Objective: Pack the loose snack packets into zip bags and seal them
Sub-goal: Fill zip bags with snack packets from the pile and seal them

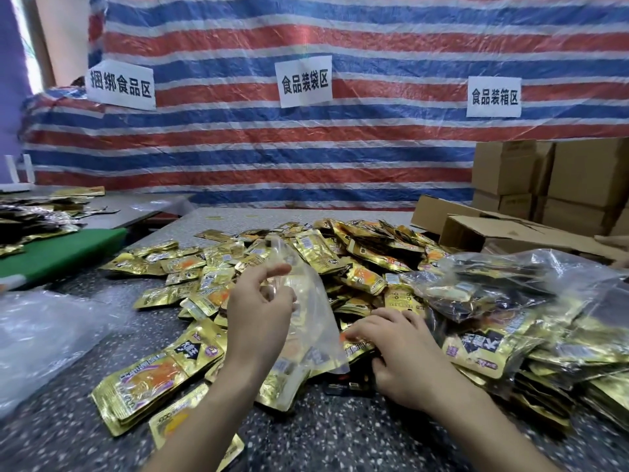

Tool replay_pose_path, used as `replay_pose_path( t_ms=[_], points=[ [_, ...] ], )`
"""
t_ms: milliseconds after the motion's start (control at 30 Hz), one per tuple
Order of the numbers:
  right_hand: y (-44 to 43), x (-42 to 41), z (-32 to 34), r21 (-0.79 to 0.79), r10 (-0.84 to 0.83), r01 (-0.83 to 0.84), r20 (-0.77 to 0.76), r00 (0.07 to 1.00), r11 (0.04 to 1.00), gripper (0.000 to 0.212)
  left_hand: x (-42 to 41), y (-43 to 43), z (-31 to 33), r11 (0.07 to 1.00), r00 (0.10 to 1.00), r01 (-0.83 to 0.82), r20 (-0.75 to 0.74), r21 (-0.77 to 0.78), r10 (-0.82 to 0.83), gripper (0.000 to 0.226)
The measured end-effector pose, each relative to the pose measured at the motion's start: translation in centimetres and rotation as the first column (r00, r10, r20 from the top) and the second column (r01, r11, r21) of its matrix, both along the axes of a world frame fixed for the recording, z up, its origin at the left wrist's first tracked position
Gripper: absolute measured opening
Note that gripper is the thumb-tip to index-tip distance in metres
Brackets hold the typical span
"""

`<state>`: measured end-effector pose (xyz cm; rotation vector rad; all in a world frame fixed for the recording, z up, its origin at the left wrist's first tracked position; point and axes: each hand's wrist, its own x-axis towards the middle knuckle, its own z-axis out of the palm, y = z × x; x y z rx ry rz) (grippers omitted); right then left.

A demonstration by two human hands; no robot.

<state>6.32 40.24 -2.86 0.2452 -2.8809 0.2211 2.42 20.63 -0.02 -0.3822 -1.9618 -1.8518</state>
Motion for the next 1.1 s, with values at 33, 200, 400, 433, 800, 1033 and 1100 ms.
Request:
replay_pose_path(
  t_ms=[33,200,400,433,800,1033,1100],
  points=[
    [0.1,0.0,0.0,-0.013,0.002,-0.003,-0.024,1.0,1.0,0.059,0.1,0.0,0.0,0.999,1.0,0.0,-0.023,-0.037,-0.001,0.035],
    [0.9,0.0,0.0,-0.165,0.001,-0.02,-0.112,0.994,0.986,0.041,0.5,0.3,-0.2,0.994,0.993,-0.025,-0.114,-0.107,0.013,0.043],
    [1.3,-0.1,0.4,-0.59,-0.113,-0.103,-0.317,0.942,0.801,0.016,0.4,0.3,-0.4,0.998,0.993,-0.018,-0.118,-0.065,0.01,0.045],
    [1.5,-0.1,0.6,-0.704,-0.138,-0.129,-0.309,0.941,0.698,0.014,0.4,0.3,-0.4,0.998,0.993,-0.021,-0.118,-0.051,0.015,0.046],
    [1.8,0.4,2.9,-0.934,-0.438,-0.181,-0.03,0.898,-0.309,0.037,0.6,1.3,-0.8,0.986,0.979,0.013,-0.198,-0.166,-0.046,0.058],
    [1.0,1.2,3.6,-0.839,-0.022,-0.052,-0.048,0.999,-0.542,0.002,0.7,2.0,-1.3,0.953,0.976,0.071,-0.178,-0.296,-0.128,0.071],
    [0.7,1.4,3.6,-0.827,0.063,-0.012,-0.057,0.996,-0.561,0.003,0.8,2.3,-1.5,0.938,0.977,0.102,-0.145,-0.332,-0.157,0.074]
  ],
)
